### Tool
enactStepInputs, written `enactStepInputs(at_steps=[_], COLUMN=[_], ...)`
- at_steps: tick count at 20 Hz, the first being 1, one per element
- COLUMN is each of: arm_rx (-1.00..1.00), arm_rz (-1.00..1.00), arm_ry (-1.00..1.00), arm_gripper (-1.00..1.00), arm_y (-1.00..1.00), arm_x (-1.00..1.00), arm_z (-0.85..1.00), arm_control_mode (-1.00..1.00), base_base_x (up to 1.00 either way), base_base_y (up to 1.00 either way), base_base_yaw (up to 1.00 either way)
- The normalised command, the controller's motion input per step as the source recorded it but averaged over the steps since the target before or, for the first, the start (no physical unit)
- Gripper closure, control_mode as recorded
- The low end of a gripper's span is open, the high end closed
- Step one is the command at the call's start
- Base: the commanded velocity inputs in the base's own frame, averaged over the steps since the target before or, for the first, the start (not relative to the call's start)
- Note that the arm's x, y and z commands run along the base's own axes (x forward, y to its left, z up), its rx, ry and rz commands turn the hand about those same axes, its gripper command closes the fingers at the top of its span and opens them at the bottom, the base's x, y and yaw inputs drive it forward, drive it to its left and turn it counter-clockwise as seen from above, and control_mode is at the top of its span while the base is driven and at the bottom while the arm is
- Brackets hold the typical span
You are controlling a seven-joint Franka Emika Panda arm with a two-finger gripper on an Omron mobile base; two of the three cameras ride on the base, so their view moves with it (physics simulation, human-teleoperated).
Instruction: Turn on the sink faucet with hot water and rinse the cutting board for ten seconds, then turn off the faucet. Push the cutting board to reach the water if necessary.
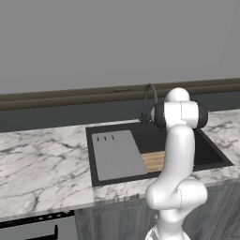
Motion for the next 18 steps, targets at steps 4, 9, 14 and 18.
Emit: enactStepInputs(at_steps=[4, 9, 14, 18], arm_rx=[0.0, 0.0, 0.0, 0.0], arm_rz=[0.0, 0.0, 0.0, 0.0], arm_ry=[0.0, 0.0, 0.0, 0.0], arm_gripper=[-1.0, -1.0, -1.0, -1.0], arm_y=[0.0, 0.0, 0.0, 0.0], arm_x=[0.02, 0.07, 0.1, 0.07], arm_z=[0.0, 0.0, 0.0, 0.0], arm_control_mode=[-1.0, -1.0, -1.0, -1.0], base_base_x=[0.0, 0.0, 0.0, 0.0], base_base_y=[0.0, 0.0, 0.0, 0.0], base_base_yaw=[0.0, 0.0, 0.0, 0.0])
